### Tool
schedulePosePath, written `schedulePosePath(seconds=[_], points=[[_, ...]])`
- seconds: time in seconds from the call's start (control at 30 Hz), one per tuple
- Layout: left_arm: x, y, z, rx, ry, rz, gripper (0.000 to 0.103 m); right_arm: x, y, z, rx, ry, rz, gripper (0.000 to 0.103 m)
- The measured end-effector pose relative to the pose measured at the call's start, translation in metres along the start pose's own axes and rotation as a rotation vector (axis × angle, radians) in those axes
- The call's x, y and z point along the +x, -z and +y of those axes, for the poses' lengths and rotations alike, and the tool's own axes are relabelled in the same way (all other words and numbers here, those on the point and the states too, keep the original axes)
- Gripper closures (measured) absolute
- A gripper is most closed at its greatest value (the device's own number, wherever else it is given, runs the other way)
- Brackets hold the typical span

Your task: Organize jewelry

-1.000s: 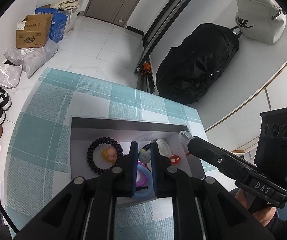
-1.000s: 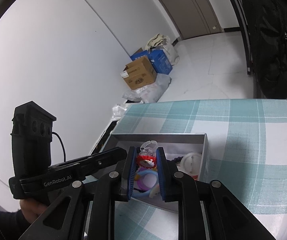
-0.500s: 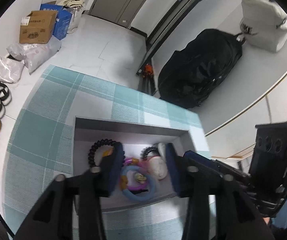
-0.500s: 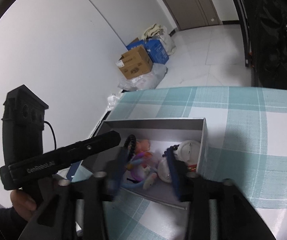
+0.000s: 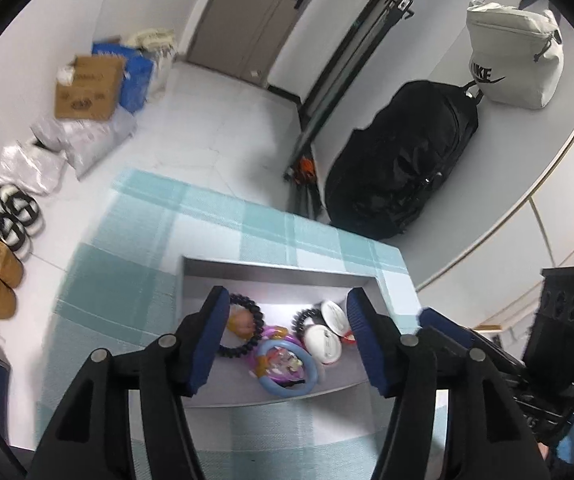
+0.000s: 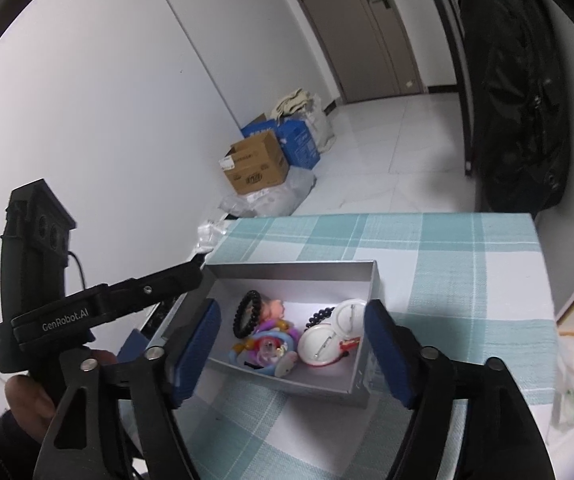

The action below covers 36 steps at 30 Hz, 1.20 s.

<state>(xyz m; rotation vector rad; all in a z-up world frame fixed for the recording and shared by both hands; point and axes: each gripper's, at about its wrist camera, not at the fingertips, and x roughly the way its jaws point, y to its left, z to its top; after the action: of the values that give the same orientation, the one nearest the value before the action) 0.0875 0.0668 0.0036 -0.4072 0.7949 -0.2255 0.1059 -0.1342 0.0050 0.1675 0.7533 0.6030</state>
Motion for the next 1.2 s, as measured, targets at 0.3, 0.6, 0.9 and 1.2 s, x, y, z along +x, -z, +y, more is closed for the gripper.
schedulePosePath(seconds=[0.3, 0.6, 0.9, 1.2], points=[[-0.022, 0.012, -0.006, 0.061, -0.135, -0.086, 0.034, -0.022, 0.016, 0.016, -0.072, 0.073, -0.097, 0.018], [-0.038, 0.03, -0.017, 0.122, -0.258, -0.126, 0.032, -0.041, 0.035, 0.03, -0.135, 0.115, -0.16, 0.017], [-0.041, 0.042, -0.031, 0.189, -0.328, -0.129, 0.031, -0.052, 0.042, 0.033, -0.158, 0.13, -0.203, 0.017], [-0.042, 0.047, -0.036, 0.206, -0.324, -0.133, 0.031, -0.056, 0.042, 0.03, -0.142, 0.125, -0.208, 0.017]])
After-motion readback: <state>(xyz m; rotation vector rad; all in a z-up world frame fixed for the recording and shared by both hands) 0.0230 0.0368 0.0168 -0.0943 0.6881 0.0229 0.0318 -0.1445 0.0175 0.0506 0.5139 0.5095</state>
